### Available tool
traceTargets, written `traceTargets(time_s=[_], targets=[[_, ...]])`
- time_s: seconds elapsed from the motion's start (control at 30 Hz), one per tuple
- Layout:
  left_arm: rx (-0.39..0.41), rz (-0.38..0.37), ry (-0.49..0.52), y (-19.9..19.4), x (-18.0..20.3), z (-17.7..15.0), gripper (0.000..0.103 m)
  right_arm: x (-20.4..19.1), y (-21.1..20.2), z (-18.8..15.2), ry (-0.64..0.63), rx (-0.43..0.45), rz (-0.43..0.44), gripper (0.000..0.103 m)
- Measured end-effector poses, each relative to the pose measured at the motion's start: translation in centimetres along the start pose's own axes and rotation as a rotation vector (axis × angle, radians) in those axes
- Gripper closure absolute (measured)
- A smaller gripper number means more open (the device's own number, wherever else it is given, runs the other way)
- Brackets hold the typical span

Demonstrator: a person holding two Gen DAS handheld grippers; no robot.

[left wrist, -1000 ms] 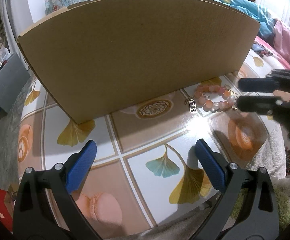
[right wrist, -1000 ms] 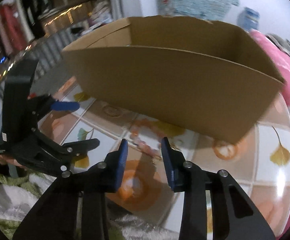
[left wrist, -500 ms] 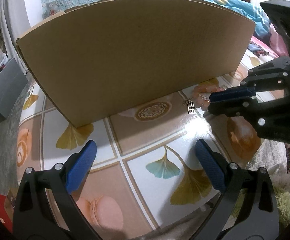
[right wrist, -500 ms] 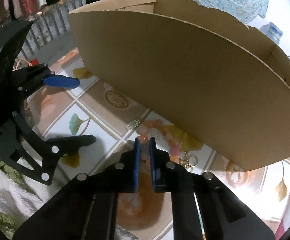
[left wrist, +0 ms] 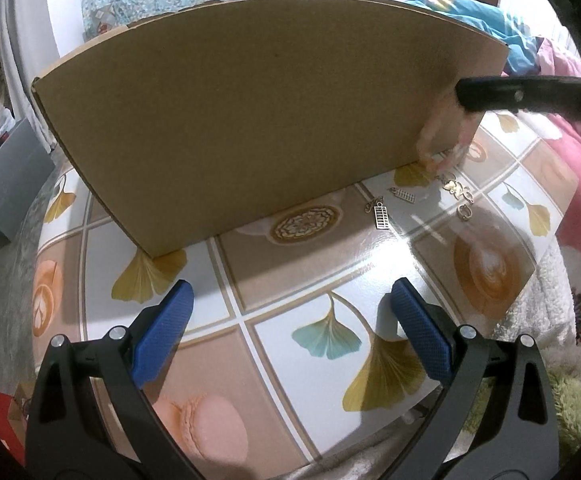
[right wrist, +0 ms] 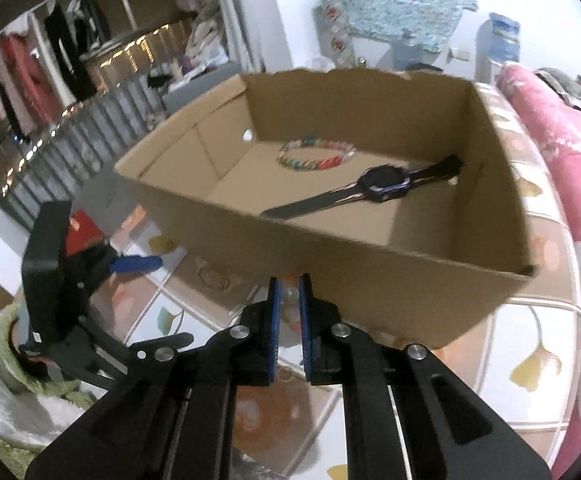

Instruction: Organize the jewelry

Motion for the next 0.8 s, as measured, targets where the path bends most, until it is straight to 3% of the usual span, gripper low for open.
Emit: traceTargets(time_s=[0.13, 0.3, 0.43, 0.53, 0.67, 0.8], targets=[[-0.002, 0.002, -0.002, 0.1, 0.0, 0.1, 0.007, 0.6, -1.6, 0.0, 0.029, 0.043, -0.017, 0.093], [-0.005, 0.004, -0.004, 0.3, 0.0, 0.3, 0.007, 2.0, -3.8, -1.1, 0.058, 0.065, -0.104, 0.093], [0.001, 0.004, -0.005, 0.4, -0.1, 0.2, 0.007, 2.4, -4.2, -2.8, 0.010, 0.023, -0.256, 0.093], [0.006, 0.004, -0.006, 0.4, 0.0, 0.0, 0.007, 1.6, -3.0, -4.2, -0.056, -0.039, -0.323, 0.093], [0.010, 0.005, -0.008, 0.3, 0.0, -0.3, 0.007, 0.5, -0.7, -6.5, -0.115, -0.148, -0.313, 0.093], [-0.002, 0.002, -0.004, 0.1, 0.2, -0.3, 0.007, 0.7, -0.9, -7.5, -0.082, -0.153, -0.281, 0.090]])
Point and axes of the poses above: each gripper's, at about its wrist camera, not at the fingertips, and y roughly the way its jaws point, x to its right, z to its top, the point moved 1 cm from there along y, roughly the way its jaws point, and after that the axes turned 6 degrees about -y, right-handed, at the moved point
